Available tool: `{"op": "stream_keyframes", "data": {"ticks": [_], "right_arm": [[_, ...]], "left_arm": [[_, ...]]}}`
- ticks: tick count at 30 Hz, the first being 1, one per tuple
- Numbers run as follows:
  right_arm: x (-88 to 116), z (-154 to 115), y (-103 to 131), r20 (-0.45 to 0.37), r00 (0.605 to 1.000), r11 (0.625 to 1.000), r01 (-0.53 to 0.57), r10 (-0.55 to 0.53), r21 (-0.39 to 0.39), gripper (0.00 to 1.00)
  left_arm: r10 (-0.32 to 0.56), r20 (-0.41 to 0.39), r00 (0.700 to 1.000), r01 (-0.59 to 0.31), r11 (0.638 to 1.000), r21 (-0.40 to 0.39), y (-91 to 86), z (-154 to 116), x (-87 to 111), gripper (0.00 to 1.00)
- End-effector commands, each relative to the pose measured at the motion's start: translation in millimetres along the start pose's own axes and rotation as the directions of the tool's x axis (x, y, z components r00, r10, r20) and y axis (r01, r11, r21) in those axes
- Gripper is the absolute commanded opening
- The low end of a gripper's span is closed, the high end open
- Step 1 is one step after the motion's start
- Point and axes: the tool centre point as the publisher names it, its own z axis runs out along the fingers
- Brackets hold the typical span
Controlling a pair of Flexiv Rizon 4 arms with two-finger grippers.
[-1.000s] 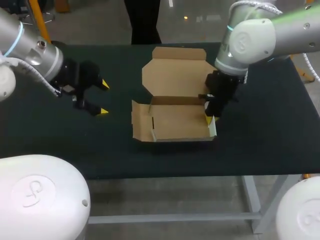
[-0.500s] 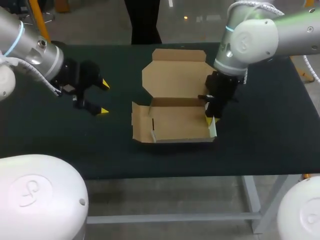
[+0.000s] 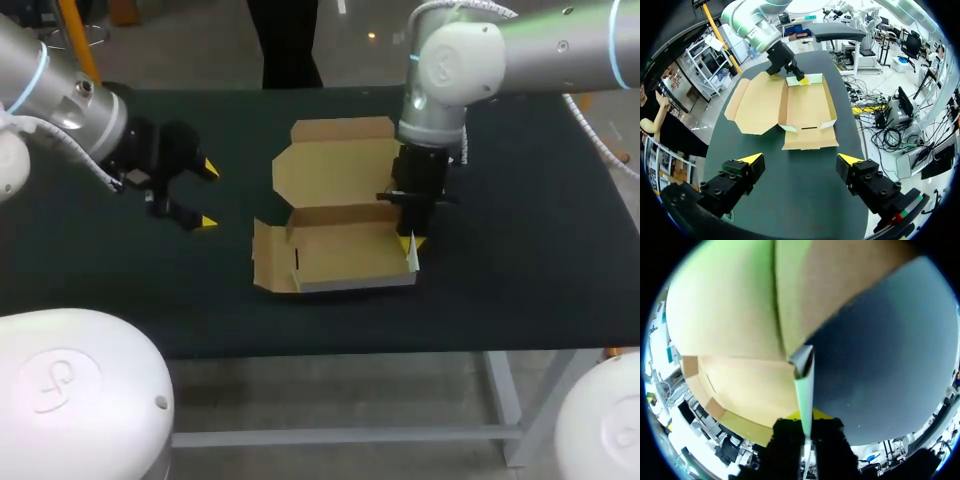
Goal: Assemble the packaging by folding the flat box into shape, placing the metal phone stand inside, and closing the box properly
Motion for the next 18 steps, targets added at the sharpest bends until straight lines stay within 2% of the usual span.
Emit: {"op": "stream_keyframes", "data": {"ticks": [1,18], "right_arm": [[0.3,4.0,5.2,0.006,1.0,0.997,-0.005,0.005,0.082,0.0],[-1.3,16.2,7.4,0.028,0.999,0.994,-0.022,0.019,0.103,0.0]], "left_arm": [[-0.001,-0.003,1.0,0.001,1.0,-0.007,-0.9,-1.0,-0.2,1.0],[-0.001,-0.003,1.0,0.001,1.0,-0.007,-0.9,-1.0,-0.2,1.0]]}}
